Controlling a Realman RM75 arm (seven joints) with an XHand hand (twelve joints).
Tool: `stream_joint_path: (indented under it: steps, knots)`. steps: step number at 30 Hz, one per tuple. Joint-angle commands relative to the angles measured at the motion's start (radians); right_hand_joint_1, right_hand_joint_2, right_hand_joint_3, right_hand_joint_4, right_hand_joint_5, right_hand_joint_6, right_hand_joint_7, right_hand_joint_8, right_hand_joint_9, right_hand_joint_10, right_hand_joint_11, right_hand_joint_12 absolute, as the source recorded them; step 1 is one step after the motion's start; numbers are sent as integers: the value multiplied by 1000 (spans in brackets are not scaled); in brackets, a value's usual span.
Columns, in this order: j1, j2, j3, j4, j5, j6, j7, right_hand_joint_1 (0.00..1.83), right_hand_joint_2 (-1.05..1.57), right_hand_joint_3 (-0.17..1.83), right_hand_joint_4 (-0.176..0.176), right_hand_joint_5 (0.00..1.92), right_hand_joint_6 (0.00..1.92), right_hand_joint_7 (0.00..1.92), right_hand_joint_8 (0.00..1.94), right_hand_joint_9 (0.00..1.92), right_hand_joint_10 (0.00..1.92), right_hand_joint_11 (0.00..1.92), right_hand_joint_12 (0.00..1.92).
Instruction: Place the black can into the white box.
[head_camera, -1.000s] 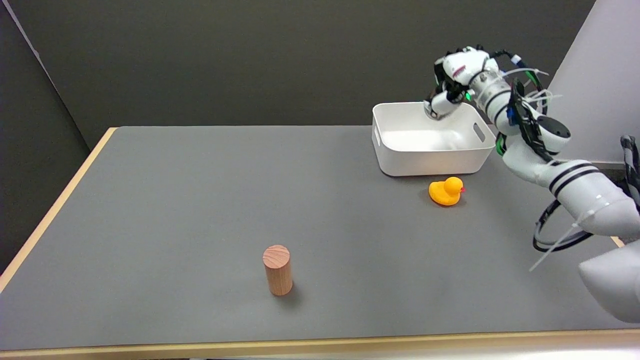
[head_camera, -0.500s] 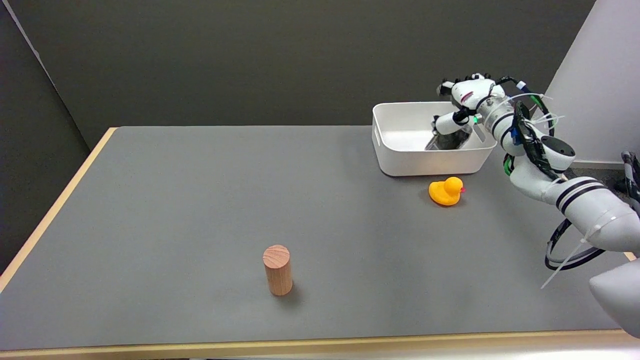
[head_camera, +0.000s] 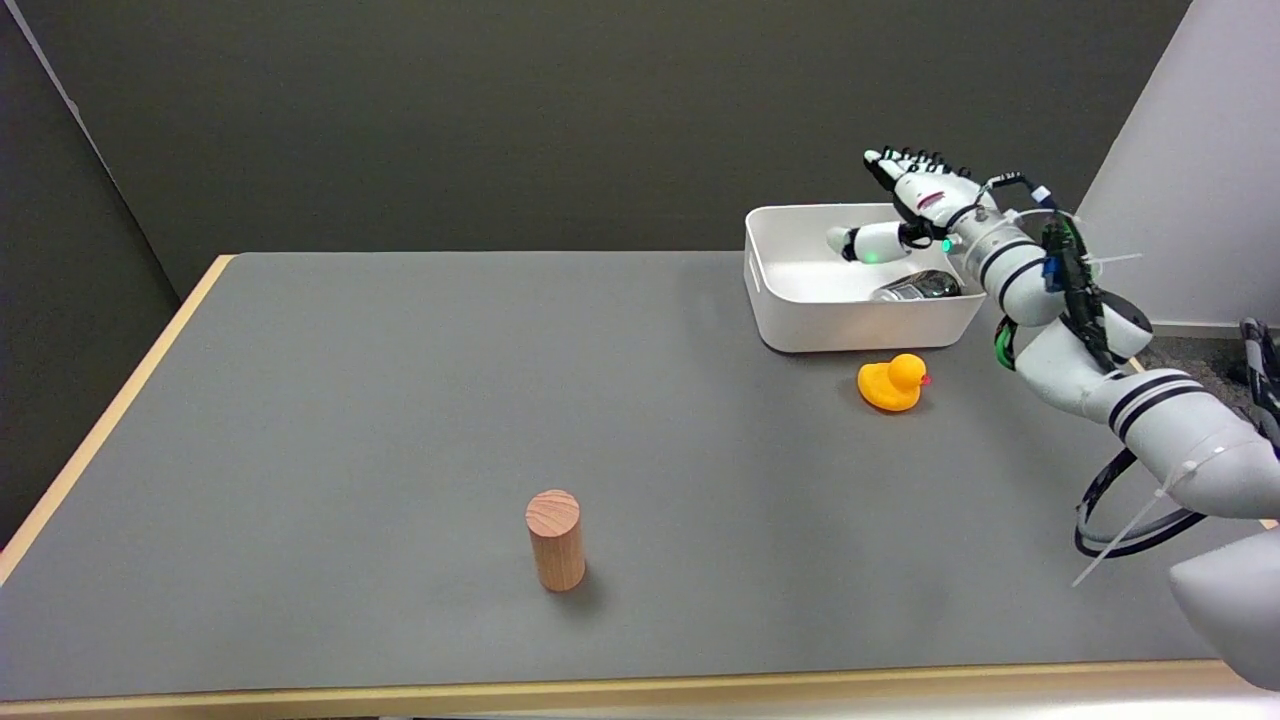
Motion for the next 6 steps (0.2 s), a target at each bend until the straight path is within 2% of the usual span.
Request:
stream_joint_path:
  steps: [1,3,6]
  knots:
    - [-103,-91,108,-220,1308,794,68,238,698,957,-64,-1,7,-1,-1,-1,-1,-1,-1]
    - [-167,-89,98,-176,1454,855,97,250,721,987,-77,-1,77,-1,-1,-1,-1,-1,-1]
    - [-254,-87,113,-126,1512,903,160,240,714,986,-77,-1,98,-1,-1,-1,-1,-1,-1]
